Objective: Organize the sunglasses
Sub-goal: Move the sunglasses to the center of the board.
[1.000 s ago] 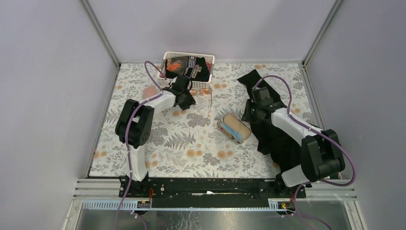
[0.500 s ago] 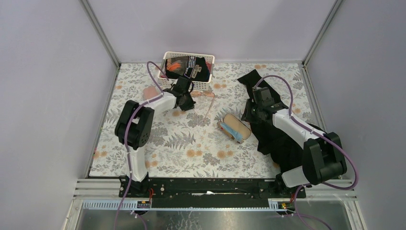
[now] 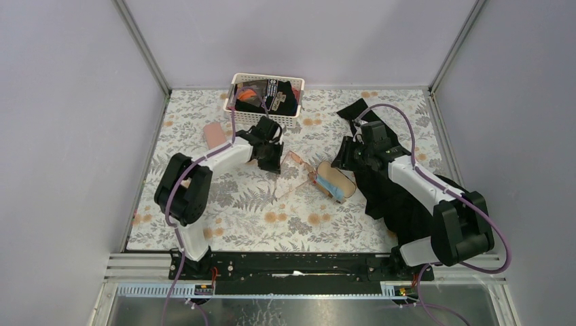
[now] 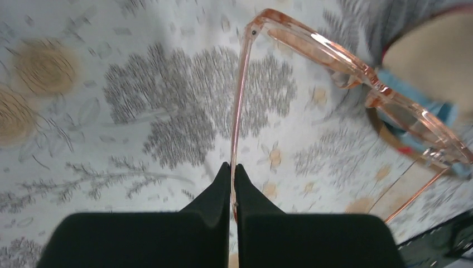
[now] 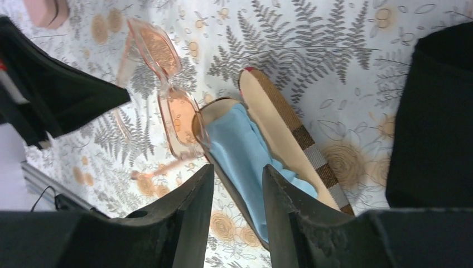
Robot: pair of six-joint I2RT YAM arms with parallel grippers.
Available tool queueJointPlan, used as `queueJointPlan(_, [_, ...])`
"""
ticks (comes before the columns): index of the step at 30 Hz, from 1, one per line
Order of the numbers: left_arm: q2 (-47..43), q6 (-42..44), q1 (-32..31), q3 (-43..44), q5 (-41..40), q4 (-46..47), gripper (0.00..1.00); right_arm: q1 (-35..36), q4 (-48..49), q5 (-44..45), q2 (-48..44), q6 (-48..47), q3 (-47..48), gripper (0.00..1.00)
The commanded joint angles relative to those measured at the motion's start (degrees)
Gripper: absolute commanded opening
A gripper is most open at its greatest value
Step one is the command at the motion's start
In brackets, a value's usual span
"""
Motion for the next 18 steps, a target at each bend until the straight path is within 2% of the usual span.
queueJointPlan(1, [-3.34,11.07,-1.35,-3.32,-0.51,-10.27,0.00,0.43,3.01,-6.16,-0.56,0.81,0.90,0.46])
queueJointPlan(3, [-4.46,12.65,-2.10,-4.85,-1.93,-11.35,0.01,0.51,3.37,-7.34,-0.57,0.81,0.80,0.47])
queueJointPlan(5, [-5.22,12.14,-2.84,-6.01,-3.68,-10.85,0.07,1.08,3.93,-8.59,-0.36,1.05,0.94,0.48])
queueJointPlan(7, [-5.07,11.70,-3.34,-5.95,-2.73,-10.45,0.20,2.99,4.47,-8.82,0.20,0.96,1.56,0.49])
queueJointPlan(9, [-4.60,11.29,-3.70,-5.44,-5.05,-11.01,0.29,6.59,4.11,-6.42,1.18,-0.07,2.98,0.51])
queueJointPlan(14, [-7.71,8.96,-3.63,-4.53,-10.91,-13.27,0.32,13.23,3.68,-4.12,5.47,-1.43,7.03,0.52])
queueJointPlan(18, [-13.00,5.11,-3.48,-5.81,-10.46,-13.89,0.30,16.14,4.01,-4.55,8.11,-1.82,9.05,0.52])
